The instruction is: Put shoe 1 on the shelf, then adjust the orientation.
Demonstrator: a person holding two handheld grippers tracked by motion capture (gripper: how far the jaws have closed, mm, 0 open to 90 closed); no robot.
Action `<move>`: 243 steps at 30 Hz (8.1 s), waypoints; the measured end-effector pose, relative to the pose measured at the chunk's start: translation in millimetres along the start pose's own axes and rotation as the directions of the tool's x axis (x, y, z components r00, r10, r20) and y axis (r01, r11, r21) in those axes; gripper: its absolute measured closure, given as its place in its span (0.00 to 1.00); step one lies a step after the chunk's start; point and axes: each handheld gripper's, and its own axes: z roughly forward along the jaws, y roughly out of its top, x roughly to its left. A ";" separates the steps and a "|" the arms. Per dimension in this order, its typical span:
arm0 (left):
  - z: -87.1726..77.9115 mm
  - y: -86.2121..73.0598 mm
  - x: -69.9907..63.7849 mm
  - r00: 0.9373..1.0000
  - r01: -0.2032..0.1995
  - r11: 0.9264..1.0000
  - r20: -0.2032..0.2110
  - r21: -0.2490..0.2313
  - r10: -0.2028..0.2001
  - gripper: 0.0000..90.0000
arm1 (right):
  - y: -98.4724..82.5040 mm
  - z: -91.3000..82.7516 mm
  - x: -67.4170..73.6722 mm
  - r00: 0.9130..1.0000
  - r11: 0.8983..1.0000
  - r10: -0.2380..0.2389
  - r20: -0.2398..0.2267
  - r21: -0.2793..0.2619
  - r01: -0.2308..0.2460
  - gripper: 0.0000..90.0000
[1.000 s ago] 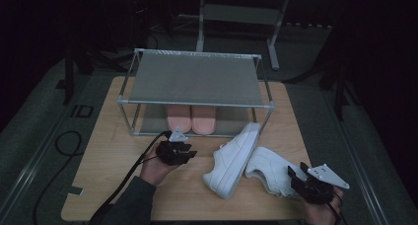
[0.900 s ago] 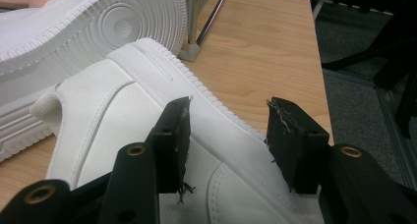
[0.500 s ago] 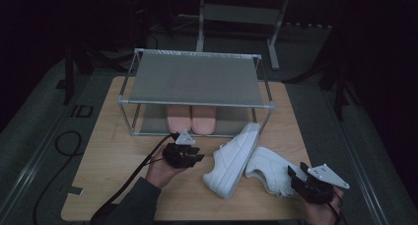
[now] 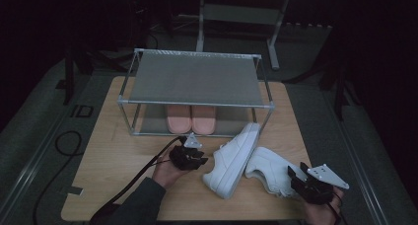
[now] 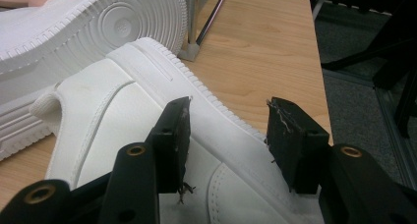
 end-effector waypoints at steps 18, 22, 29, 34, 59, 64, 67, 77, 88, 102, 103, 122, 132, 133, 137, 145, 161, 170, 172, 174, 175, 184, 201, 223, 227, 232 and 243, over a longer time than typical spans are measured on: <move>9.0 -0.6 -5.3 0.999 -0.003 1.000 0.037 -0.001 0.003 0.86 | 0.7 1.0 -0.8 1.000 1.000 0.002 -0.001 0.001 -0.002 0.57; 12.3 -0.8 -7.1 0.999 -0.008 1.000 0.047 0.007 0.008 0.89 | 0.6 0.9 -0.5 1.000 1.000 0.001 0.000 0.002 -0.001 0.57; 13.9 0.6 -9.0 0.997 -0.005 1.000 0.077 -0.010 0.006 0.90 | 0.7 0.9 -0.7 1.000 1.000 0.002 -0.001 0.002 -0.002 0.57; 9.6 3.5 -10.9 0.994 -0.004 0.999 0.107 -0.051 0.009 0.91 | 0.5 1.0 -0.7 1.000 1.000 0.002 -0.001 0.000 -0.002 0.57; -14.8 21.7 -30.6 0.987 -0.046 0.986 0.142 -0.158 0.069 0.98 | 0.7 1.3 -0.6 1.000 1.000 -0.002 0.000 0.002 0.002 0.57; -20.7 32.9 -41.2 0.978 -0.070 0.980 0.180 -0.184 0.104 0.97 | 1.2 1.9 0.2 1.000 1.000 -0.006 0.002 0.005 0.006 0.57; -23.9 39.9 -47.6 0.967 -0.060 0.971 0.230 -0.230 0.114 0.97 | 1.1 1.9 0.4 1.000 1.000 -0.006 0.003 0.004 0.006 0.57; -14.6 49.4 -55.2 0.974 -0.116 0.982 0.174 -0.150 0.142 0.92 | 0.5 1.1 -1.0 1.000 1.000 -0.001 -0.004 0.001 0.001 0.57; -17.4 44.8 -51.4 0.977 -0.121 0.982 0.156 -0.146 0.143 0.90 | 0.5 1.0 -0.8 1.000 1.000 -0.002 -0.004 0.002 0.002 0.57; -29.6 -3.6 -5.9 0.998 0.011 0.997 0.057 -0.081 -0.007 0.92 | 0.6 1.0 -1.0 1.000 1.000 -0.003 -0.004 0.003 0.003 0.57; -28.1 -7.3 -3.5 0.998 0.021 0.997 0.059 -0.074 -0.017 0.92 | 0.6 1.0 -0.9 1.000 1.000 -0.002 -0.005 0.002 0.002 0.57; -7.8 10.8 -11.6 0.985 0.031 0.997 0.170 -0.075 -0.018 0.88 | 0.7 1.1 -0.8 1.000 1.000 -0.004 -0.003 0.003 0.004 0.57; -16.0 39.7 -26.0 0.974 -0.010 0.991 0.222 -0.131 0.039 0.88 | 0.7 1.2 -0.3 1.000 1.000 -0.008 -0.003 0.003 0.008 0.57; -15.6 39.4 -25.9 0.973 -0.011 0.992 0.226 -0.124 0.039 0.87 | 0.7 1.2 -0.4 1.000 1.000 -0.007 -0.004 0.004 0.008 0.57; -16.6 38.2 -26.8 0.967 -0.025 0.993 0.250 -0.117 0.054 0.83 | 0.6 1.2 -0.2 1.000 1.000 -0.009 -0.003 0.004 0.009 0.57; -11.2 39.3 -24.1 0.934 -0.011 0.995 0.355 -0.104 0.048 0.66 | 0.5 0.9 -0.7 1.000 1.000 -0.005 -0.004 0.003 0.005 0.57; -9.7 47.3 -20.8 0.920 0.055 0.991 0.393 -0.121 -0.003 0.59 | 0.6 1.0 -0.5 1.000 1.000 -0.006 -0.003 0.003 0.006 0.57; 1.0 54.1 -27.1 0.909 0.090 0.990 0.416 -0.110 -0.036 0.59 | 0.7 1.2 0.2 1.000 1.000 -0.011 -0.002 0.004 0.011 0.57; -0.5 54.9 -26.1 0.912 0.096 0.989 0.408 -0.115 -0.041 0.66 | 0.7 1.2 0.2 1.000 1.000 -0.012 -0.002 0.004 0.012 0.57; -2.0 55.6 -26.4 0.913 0.096 0.989 0.407 -0.112 -0.042 0.72 | 0.6 1.1 -0.1 1.000 1.000 -0.011 -0.003 0.003 0.011 0.57; -2.9 55.7 -27.3 0.915 0.094 0.989 0.402 -0.118 -0.039 0.76 | 0.5 1.0 -0.2 1.000 1.000 -0.011 -0.004 0.003 0.011 0.57; -10.1 55.6 -29.8 0.933 0.066 0.992 0.359 -0.107 -0.023 0.88 | 0.3 0.6 -0.7 1.000 1.000 -0.008 -0.007 0.003 0.008 0.57; -40.4 7.6 -18.3 0.965 0.003 1.000 0.263 -0.016 0.001 0.83 | 0.7 0.5 -0.7 1.000 1.000 -0.009 -0.006 0.005 0.009 0.57; -75.9 8.7 8.7 0.995 0.005 0.981 0.102 -0.193 0.015 0.61 | 2.8 -4.3 2.5 1.000 0.999 -0.025 -0.004 0.022 0.025 0.63; -76.1 5.9 12.4 0.997 0.011 0.978 0.073 -0.209 0.005 0.61 | 3.1 -8.0 3.1 1.000 1.000 -0.020 -0.012 0.015 0.020 0.70; -80.1 1.8 16.7 0.999 0.013 0.969 0.032 -0.246 -0.006 0.62 | 5.4 -14.7 4.4 0.999 1.000 -0.027 -0.025 0.007 0.027 0.84; -83.0 -3.8 26.9 0.999 0.035 0.969 -0.003 -0.245 -0.037 0.61 | 2.2 -26.4 5.9 0.998 0.997 -0.067 -0.019 0.038 0.068 0.99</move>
